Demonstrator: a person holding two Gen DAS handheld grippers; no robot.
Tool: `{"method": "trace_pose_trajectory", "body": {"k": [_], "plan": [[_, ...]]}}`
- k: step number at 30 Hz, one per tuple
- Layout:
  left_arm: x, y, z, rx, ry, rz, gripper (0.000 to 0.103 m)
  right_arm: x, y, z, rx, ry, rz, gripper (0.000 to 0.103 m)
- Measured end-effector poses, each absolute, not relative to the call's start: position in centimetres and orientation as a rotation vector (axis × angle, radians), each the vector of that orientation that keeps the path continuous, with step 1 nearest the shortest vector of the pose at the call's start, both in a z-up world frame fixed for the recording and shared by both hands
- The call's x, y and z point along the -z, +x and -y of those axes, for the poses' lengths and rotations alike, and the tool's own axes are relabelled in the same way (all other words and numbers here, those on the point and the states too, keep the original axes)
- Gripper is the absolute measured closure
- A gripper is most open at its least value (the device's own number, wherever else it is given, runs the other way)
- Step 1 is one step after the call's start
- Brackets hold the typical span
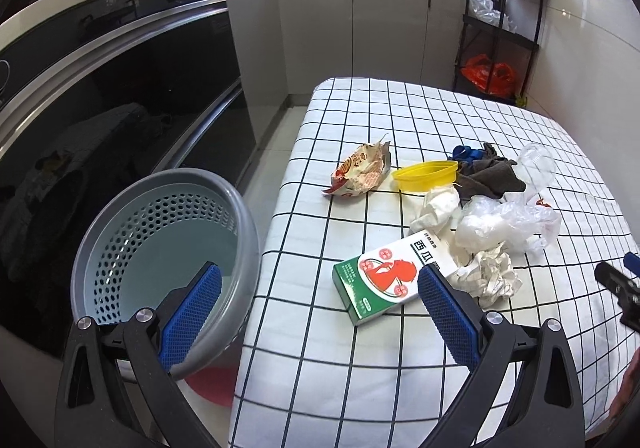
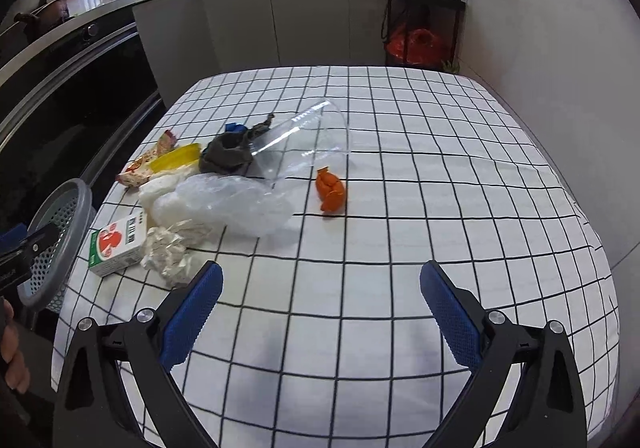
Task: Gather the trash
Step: 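Reach the right gripper to the orange peel and close on it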
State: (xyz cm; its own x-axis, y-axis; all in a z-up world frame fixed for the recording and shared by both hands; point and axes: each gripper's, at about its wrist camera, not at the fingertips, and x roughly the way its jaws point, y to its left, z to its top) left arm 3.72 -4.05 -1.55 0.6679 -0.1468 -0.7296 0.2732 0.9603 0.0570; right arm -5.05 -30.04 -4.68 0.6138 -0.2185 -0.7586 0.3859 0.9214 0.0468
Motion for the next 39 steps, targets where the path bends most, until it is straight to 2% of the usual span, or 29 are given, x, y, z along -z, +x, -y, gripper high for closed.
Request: {"method": "trace_pose_trajectory", "body": {"k": [16,32,33,36,37,39], "plan": [[4.7,5.6,5.5,0.286,0.164,-0.869,0.007,9.1,2.2,34.9,0.436,0.208,-0.916,0.008],[5.7,6.8,6.0,0.287,0.17,-0.886,0.007,10.7,5.6,34.9,0.441,0.168,-0.942,0.011],[5.8,6.9,5.9,0.286,0.169,-0.886,0.007,10.6,5.6,34.6,0.439,0.16,-0.94,0.012],[5.8,6.8,5.7,0.279,0.169,-0.885,0.007,10.8,5.8,34.1,0.418,0.149,-0.958,0.038],[5.8,6.8,5.6,0.28,0.167,-0.884,0.007,10.8,5.8,34.0,0.407,0.158,-0.954,0.041],[5.7,6.7,5.5,0.284,0.164,-0.882,0.007,10.7,5.7,33.8,0.391,0.159,-0.955,0.062]]}}
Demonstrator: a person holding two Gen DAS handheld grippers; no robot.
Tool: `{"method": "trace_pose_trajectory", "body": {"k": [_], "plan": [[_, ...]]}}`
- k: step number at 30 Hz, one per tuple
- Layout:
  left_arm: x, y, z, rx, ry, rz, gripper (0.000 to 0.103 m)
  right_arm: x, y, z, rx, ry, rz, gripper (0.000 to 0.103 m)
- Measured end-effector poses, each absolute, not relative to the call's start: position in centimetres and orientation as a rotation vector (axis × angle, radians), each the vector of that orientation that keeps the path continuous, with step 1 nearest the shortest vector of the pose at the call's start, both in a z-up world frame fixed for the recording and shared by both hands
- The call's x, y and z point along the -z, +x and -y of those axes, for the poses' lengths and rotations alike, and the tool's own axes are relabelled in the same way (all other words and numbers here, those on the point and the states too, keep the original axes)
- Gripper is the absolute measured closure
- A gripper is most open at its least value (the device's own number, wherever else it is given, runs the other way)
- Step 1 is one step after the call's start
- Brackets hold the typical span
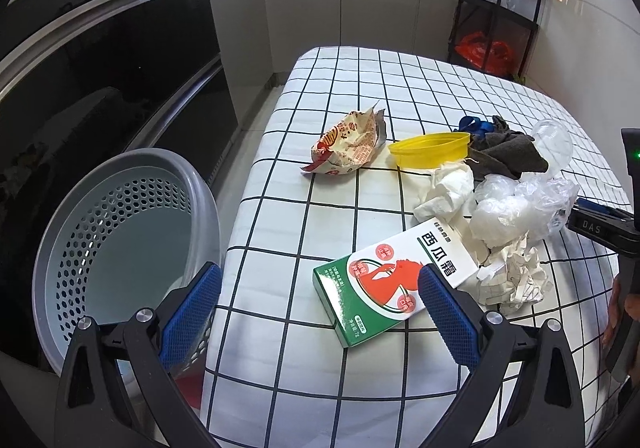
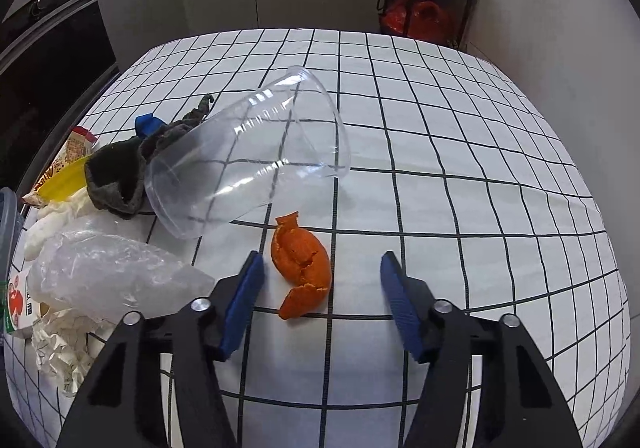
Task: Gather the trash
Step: 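Reach the right gripper to the orange peel and close on it, then grasp the crumpled white paper with the left gripper while the right gripper holds the peel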
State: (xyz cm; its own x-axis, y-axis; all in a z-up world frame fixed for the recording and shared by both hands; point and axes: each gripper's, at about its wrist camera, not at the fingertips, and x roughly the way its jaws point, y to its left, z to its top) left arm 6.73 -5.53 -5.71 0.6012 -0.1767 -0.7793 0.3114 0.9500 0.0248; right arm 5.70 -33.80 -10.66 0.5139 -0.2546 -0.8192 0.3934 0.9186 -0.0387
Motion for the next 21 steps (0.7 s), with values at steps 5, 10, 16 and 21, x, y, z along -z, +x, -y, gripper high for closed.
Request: {"method": "trace_pose_trajectory", "body": {"k": [5,10,16,21], "plan": [[5.3,6.4,5.4,0.315,0.166,-0.874,0.007,9.6,4.8,33.3,0.346,0.19,-0.933,0.077],[4.9,6.0,5.1,0.354,0.174,-0.863,0.007,8.0,3.1,33.4,0.34,0.228,-0.901,0.077],[5.3,5.1,5.1,0.38,0.15,-0.874,0.007,6.6,0.3,33.0,0.375,0.237,-0.882,0.077],[5.0,3.3,6.6,0.399,0.111,-0.858,0.007,5.5,-2.0,32.9,0.388,0.289,-0.85,0.077]]}}
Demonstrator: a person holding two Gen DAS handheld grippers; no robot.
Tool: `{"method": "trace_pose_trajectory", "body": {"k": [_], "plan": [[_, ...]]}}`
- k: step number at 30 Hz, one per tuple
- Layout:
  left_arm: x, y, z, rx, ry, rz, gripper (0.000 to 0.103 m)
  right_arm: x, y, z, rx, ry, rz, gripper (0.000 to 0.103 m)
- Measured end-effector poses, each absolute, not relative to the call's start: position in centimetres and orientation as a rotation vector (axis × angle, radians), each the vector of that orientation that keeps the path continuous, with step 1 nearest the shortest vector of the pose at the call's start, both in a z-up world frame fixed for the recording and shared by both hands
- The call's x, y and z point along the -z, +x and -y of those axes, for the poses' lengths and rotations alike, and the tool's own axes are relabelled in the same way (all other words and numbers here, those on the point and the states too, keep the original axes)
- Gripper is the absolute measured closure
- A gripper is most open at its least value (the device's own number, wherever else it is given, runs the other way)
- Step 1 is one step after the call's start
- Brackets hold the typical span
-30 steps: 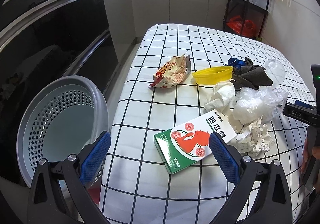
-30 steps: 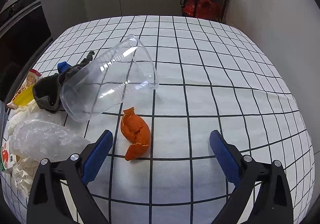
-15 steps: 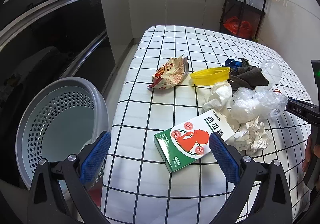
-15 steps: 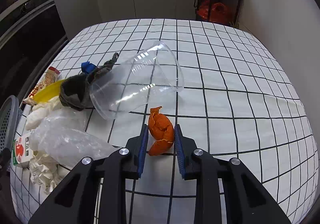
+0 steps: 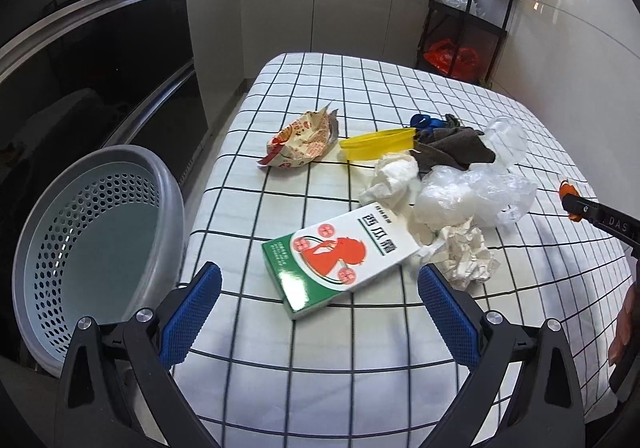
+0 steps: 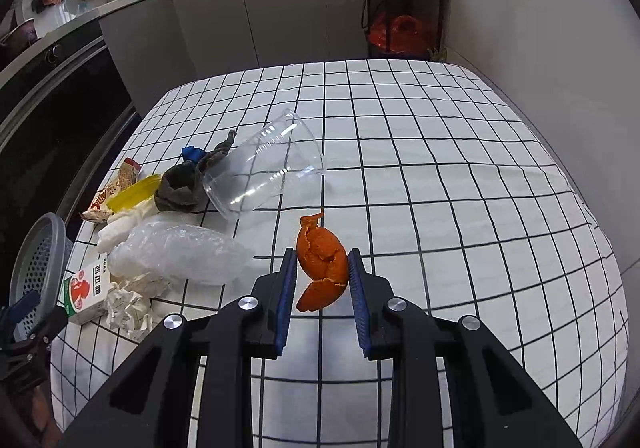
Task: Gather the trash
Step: 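Grasp the crumpled white paper with the left gripper while the right gripper holds the peel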
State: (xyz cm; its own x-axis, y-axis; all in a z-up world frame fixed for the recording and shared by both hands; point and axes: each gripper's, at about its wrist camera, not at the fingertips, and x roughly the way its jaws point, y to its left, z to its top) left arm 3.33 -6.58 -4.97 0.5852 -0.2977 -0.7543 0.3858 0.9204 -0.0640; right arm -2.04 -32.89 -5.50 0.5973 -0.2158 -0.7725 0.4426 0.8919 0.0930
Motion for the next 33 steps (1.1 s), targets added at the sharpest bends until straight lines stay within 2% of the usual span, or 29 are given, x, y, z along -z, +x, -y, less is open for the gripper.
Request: {"method": "trace_pose_trajectory", "body": {"k": [13,25,27,29,32,33], "plan": [[5.2,0.2,13.4,0.425,0.158,-0.833,0.006,3.2,-5.9,31.9,0.382,0.376,-0.778,0.077],[8.0,1.6,17.6,0.389,0.173,-0.906,0.008,2.3,-6.3,32.8,0.36,0.395,-0.762,0.077],[7.9,1.6,17.7,0.383,0.173,-0.899,0.013,2.3,-6.2,32.8,0.357,0.391,-0.763,0.077],[8.0,1.7,18.0,0.383,0.185,-0.901,0.034,2.3,-6.2,32.8,0.351,0.394,-0.763,0.077],[8.5,2.0,18.2,0.39,0.192,-0.917,0.05,2.3,-6.3,32.9,0.347,0.396,-0.763,0.077],[8.6,2.0,18.2,0.389,0.191,-0.919,0.052,2.3,-6.3,32.9,0.344,0.399,-0.764,0.077]]}}
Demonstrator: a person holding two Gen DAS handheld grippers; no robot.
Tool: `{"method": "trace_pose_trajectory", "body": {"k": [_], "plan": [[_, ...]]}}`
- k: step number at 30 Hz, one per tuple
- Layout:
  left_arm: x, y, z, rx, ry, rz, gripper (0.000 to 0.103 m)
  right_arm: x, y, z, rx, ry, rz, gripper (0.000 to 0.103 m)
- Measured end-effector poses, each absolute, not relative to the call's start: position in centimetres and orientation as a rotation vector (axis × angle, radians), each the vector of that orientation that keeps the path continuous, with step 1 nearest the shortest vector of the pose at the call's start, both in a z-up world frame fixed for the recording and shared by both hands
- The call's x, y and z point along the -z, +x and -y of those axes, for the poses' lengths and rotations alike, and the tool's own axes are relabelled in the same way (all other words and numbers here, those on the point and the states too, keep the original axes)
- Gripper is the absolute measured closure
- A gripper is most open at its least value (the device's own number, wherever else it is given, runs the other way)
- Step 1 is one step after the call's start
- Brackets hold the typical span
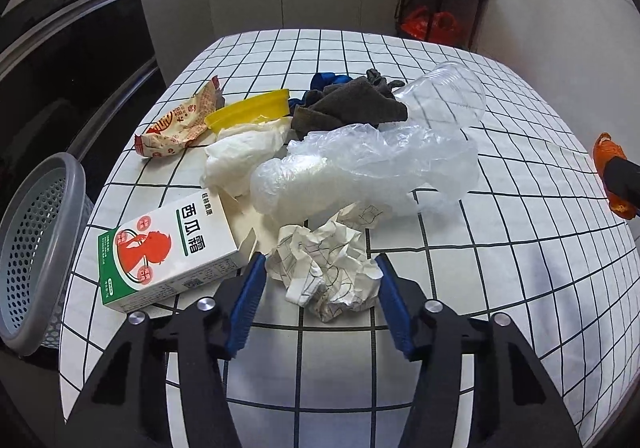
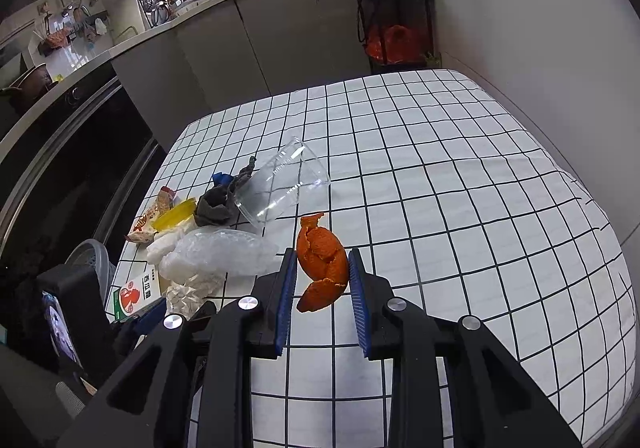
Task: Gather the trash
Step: 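Grasp the crumpled white paper with the left gripper while the right gripper holds the peel, then carry paper and peel over the grey basket and open both grippers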
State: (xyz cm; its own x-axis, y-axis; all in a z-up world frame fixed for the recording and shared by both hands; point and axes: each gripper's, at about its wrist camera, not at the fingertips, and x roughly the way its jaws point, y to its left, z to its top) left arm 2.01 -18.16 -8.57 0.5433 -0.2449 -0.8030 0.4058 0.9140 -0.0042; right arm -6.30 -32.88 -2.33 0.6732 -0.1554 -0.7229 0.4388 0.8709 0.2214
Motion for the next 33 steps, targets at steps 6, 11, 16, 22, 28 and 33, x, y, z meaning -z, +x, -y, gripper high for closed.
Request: {"method": "trace_pose_trajectory", "body": {"k": [6,11,16,22,28,33], "plan": [[7.2,1.0,17.0,0.421,0.194,-0.894,0.068,2.2,-6.4,32.7,0.328,0.396,-0.762,0.077],[5.5,0.1,15.2,0.426,0.201,-0.861,0.07,2.1,-6.3,32.0,0.302,0.389,-0.758,0.077],[2.9,-0.9,12.5,0.405,0.19,-0.795,0.07,1.8,-6.0,30.5,0.258,0.369,-0.75,0.077],[-0.1,-0.6,8.0,0.328,0.167,-0.743,0.07,1.1,-4.7,27.4,0.17,0.354,-0.731,0.077],[-1.7,0.9,2.4,0.216,0.165,-0.715,0.07,0.9,-2.2,22.2,0.067,0.315,-0.737,0.077],[-1.6,2.9,-2.7,0.118,0.161,-0.71,0.069,1.2,0.2,17.3,-0.035,0.285,-0.76,0.077]]}}
